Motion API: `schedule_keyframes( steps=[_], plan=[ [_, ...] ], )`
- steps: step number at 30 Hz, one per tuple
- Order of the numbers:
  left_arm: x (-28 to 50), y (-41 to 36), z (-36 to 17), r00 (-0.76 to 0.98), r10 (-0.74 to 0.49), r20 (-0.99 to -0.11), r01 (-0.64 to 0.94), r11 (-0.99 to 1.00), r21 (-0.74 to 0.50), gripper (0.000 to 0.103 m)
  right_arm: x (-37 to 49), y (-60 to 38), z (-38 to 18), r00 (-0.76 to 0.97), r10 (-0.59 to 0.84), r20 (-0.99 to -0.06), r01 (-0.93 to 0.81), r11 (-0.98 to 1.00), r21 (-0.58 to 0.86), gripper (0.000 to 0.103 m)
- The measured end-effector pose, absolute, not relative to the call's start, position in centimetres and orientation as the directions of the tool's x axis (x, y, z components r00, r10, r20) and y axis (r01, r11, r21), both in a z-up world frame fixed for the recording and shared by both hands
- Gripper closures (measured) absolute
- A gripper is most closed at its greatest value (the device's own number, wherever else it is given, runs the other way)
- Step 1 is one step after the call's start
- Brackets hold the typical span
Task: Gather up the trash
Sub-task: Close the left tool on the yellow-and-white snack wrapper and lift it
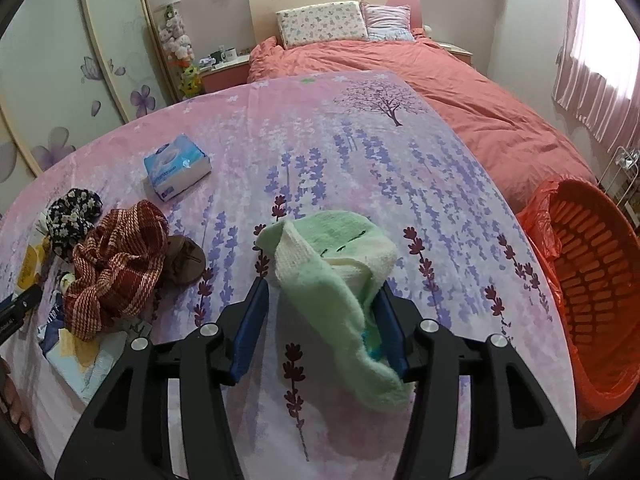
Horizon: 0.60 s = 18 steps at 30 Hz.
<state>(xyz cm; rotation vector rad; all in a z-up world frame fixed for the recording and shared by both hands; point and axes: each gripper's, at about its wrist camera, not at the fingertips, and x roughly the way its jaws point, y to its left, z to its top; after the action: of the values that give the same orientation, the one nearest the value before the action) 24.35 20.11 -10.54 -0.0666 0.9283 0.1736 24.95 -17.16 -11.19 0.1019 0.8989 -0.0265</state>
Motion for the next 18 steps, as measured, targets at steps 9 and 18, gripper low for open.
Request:
schedule_keyframes(
  steps=[9,18],
  plan=[
    [24.3,20.2,-10.5,0.586,0.121,-0.801,-0.178,0.984,0.018,0.029,24.8,-17.0,-11.1,0.62,0.014,-0.785,0.06,0.996,0.065,0.047],
    [25.1,19.3,-10.2,0.599,0.104,-0.794,-0.083,0.994,0.068,0.033,25.1,-17.8,-10.8,0.62,0.074,-0.781,0.034,0.992,0.122,0.049]
  ],
)
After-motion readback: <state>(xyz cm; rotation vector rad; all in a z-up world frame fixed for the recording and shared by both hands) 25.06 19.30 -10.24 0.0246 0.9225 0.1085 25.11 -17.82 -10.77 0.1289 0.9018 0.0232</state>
